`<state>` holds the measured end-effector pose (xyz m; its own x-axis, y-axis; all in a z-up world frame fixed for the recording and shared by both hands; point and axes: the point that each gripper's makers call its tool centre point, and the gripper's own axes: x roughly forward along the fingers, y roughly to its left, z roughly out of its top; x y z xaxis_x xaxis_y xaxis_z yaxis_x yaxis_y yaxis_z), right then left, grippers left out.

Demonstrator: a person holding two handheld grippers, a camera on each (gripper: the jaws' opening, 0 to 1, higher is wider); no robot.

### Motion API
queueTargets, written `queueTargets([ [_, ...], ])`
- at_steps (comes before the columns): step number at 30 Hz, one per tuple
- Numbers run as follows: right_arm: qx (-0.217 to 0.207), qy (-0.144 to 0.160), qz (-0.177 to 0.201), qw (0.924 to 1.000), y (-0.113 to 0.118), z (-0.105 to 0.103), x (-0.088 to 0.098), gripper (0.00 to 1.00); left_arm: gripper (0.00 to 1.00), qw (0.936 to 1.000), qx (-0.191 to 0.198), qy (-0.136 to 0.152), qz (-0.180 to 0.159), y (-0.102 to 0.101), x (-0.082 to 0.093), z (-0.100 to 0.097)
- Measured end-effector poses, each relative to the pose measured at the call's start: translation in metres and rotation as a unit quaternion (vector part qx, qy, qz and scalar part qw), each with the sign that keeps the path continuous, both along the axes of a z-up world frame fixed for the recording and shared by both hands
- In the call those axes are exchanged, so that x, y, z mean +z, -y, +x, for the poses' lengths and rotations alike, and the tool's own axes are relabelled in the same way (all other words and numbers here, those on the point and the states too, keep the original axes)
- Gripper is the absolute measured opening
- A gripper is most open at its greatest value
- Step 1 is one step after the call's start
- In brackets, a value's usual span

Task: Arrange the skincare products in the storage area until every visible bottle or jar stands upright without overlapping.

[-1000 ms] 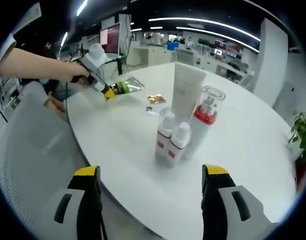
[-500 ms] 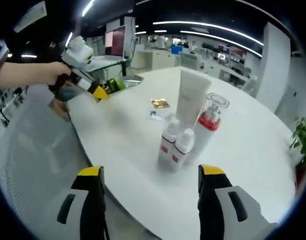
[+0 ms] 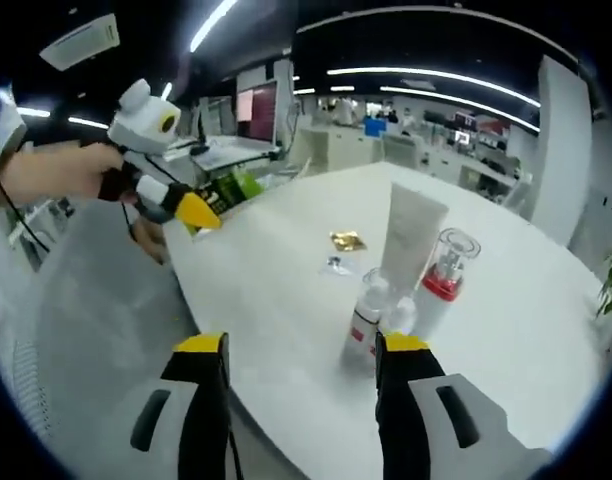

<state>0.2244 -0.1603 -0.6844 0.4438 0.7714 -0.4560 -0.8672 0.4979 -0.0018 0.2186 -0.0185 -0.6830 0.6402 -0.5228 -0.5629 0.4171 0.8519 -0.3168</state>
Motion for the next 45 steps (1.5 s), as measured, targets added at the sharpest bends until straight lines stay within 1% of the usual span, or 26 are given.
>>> queueTargets([
  [2, 0.014, 0.039, 0.049, 0.9979, -0.008, 0.0, 0.025, 0.53, 0.0, 0.9998, -0.003, 0.002, -0.022, 0.007, 0.008, -0.003],
  [3, 0.014, 0.027, 0.072, 0.997, -0.011, -0.004, 0.032, 0.52, 0.0, 0.9993, -0.002, 0.007, -0.037, 0.013, 0.016, -0.008],
  [4, 0.009, -0.01, 0.112, 0.9936, -0.015, -0.011, 0.042, 0.53, 0.0, 0.9989, -0.003, 0.008, -0.047, 0.017, 0.021, -0.01],
  [5, 0.009, -0.023, 0.14, 0.9899, -0.019, -0.014, 0.049, 0.55, 0.0, 0.9982, -0.001, 0.015, -0.059, 0.023, 0.028, -0.014],
  [6, 0.006, -0.028, 0.158, 0.987, -0.02, -0.013, 0.054, 0.56, 0.0, 0.9979, -0.004, 0.018, -0.063, 0.026, 0.032, -0.016],
  [7, 0.004, -0.031, 0.184, 0.9824, -0.024, -0.016, 0.064, 0.57, 0.0, 0.9972, -0.008, 0.021, -0.071, 0.032, 0.038, -0.021],
  [11, -0.011, -0.059, 0.234, 0.9704, -0.03, -0.022, 0.081, 0.56, 0.0, 0.9956, -0.018, 0.037, -0.084, 0.048, 0.053, -0.032],
  [12, -0.013, -0.064, 0.246, 0.9672, -0.033, -0.024, 0.085, 0.56, 0.0, 0.9948, -0.027, 0.044, -0.088, 0.055, 0.058, -0.036],
  [14, -0.022, -0.07, 0.27, 0.9601, -0.035, -0.027, 0.096, 0.56, 0.0, 0.9943, -0.041, 0.053, -0.083, 0.062, 0.063, -0.041],
  [15, -0.017, -0.059, 0.267, 0.9618, -0.036, -0.029, 0.102, 0.55, 0.0, 0.9942, -0.045, 0.057, -0.08, 0.068, 0.067, -0.045],
  [17, -0.011, -0.053, 0.277, 0.9594, -0.038, -0.032, 0.112, 0.52, 0.0, 0.9937, -0.051, 0.064, -0.076, 0.075, 0.075, -0.054],
  [19, -0.01, -0.065, 0.317, 0.946, -0.042, -0.036, 0.127, 0.51, 0.0, 0.9918, -0.065, 0.077, -0.079, 0.083, 0.084, -0.062],
  [20, -0.017, -0.08, 0.338, 0.9377, -0.041, -0.036, 0.132, 0.5, 0.0, 0.9911, -0.069, 0.081, -0.079, 0.086, 0.087, -0.067],
  [23, -0.018, -0.089, 0.348, 0.933, -0.04, -0.037, 0.132, 0.46, 0.0, 0.9905, -0.08, 0.088, -0.07, 0.091, 0.09, -0.075],
  [24, -0.019, -0.092, 0.355, 0.9301, -0.04, -0.039, 0.133, 0.42, 0.0, 0.9904, -0.081, 0.088, -0.07, 0.092, 0.091, -0.077],
  [26, -0.015, -0.101, 0.365, 0.9254, -0.039, -0.044, 0.134, 0.27, 0.0, 0.9899, -0.081, 0.089, -0.074, 0.094, 0.093, -0.081],
  [27, -0.009, -0.102, 0.372, 0.9225, -0.04, -0.047, 0.137, 0.22, 0.0, 0.99, -0.08, 0.089, -0.074, 0.093, 0.093, -0.082],
  [28, -0.012, -0.105, 0.378, 0.9196, -0.041, -0.048, 0.139, 0.2, 0.0, 0.9905, -0.078, 0.087, -0.071, 0.094, 0.093, -0.083],
  [29, -0.017, -0.108, 0.377, 0.9199, -0.04, -0.047, 0.137, 0.19, 0.0, 0.9901, -0.078, 0.094, -0.07, 0.094, 0.094, -0.084],
  [31, -0.018, -0.115, 0.385, 0.9153, -0.039, -0.048, 0.139, 0.18, 0.0, 0.9899, -0.08, 0.094, -0.071, 0.097, 0.096, -0.088],
  [35, -0.024, -0.133, 0.408, 0.9027, -0.037, -0.054, 0.144, 0.13, 0.01, 0.9885, -0.084, 0.105, -0.069, 0.101, 0.098, -0.091],
  [37, -0.02, -0.149, 0.426, 0.8921, -0.037, -0.059, 0.148, 0.1, 0.02, 0.9879, -0.082, 0.11, -0.073, 0.101, 0.098, -0.092],
  [38, -0.021, -0.15, 0.426, 0.8921, -0.037, -0.06, 0.148, 0.09, 0.03, 0.9875, -0.082, 0.113, -0.074, 0.101, 0.099, -0.093],
  [40, -0.016, -0.153, 0.43, 0.8898, -0.037, -0.062, 0.149, 0.07, 0.05, 0.9872, -0.084, 0.113, -0.073, 0.098, 0.098, -0.092],
  [43, -0.014, -0.168, 0.45, 0.8769, -0.037, -0.062, 0.152, 0.06, 0.09, 0.9863, -0.09, 0.114, -0.078, 0.097, 0.1, -0.092],
  [45, -0.017, -0.172, 0.458, 0.8719, -0.037, -0.06, 0.153, 0.05, 0.16, 0.986, -0.093, 0.116, -0.076, 0.095, 0.101, -0.089],
])
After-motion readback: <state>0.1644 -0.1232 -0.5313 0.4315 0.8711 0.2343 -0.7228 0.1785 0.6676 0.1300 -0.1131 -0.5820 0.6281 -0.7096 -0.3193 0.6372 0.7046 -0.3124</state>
